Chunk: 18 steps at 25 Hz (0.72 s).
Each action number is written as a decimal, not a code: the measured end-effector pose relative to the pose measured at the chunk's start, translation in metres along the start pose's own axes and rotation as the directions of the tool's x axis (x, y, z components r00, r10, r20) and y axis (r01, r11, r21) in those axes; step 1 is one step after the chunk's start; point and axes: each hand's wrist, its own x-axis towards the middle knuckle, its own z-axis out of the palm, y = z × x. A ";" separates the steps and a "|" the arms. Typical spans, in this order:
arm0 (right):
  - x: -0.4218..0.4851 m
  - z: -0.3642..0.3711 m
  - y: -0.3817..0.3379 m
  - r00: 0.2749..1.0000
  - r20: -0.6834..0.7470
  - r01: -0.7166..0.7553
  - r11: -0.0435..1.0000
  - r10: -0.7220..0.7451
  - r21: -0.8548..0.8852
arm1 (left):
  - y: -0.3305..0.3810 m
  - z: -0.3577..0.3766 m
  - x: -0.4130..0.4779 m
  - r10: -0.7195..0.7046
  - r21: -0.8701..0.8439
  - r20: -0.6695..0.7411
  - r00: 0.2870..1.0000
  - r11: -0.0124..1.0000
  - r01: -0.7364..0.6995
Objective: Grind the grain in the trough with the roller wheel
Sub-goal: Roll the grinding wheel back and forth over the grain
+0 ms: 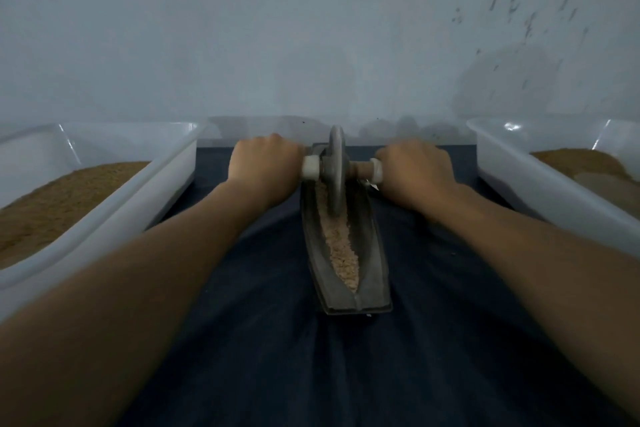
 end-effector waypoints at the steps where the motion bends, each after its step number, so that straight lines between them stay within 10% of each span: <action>1: -0.014 0.001 0.004 0.994 -0.091 0.049 0.998 -0.053 -0.051 | -0.001 0.000 -0.014 0.020 -0.007 -0.042 0.999 1.000 -0.021; 5: -0.071 -0.005 0.014 0.911 -0.350 0.172 0.973 -0.216 -0.153 | -0.010 -0.006 -0.067 0.162 -0.011 -0.255 0.953 0.985 -0.170; 14: -0.004 0.001 -0.001 1.000 -0.017 -0.005 1.000 0.005 -0.029 | 0.001 0.001 -0.002 0.006 0.018 -0.022 1.000 1.000 -0.006; 18: -0.077 -0.014 0.011 0.916 -0.343 0.173 0.977 -0.206 -0.127 | -0.006 -0.011 -0.071 0.143 -0.018 -0.256 0.956 0.988 -0.153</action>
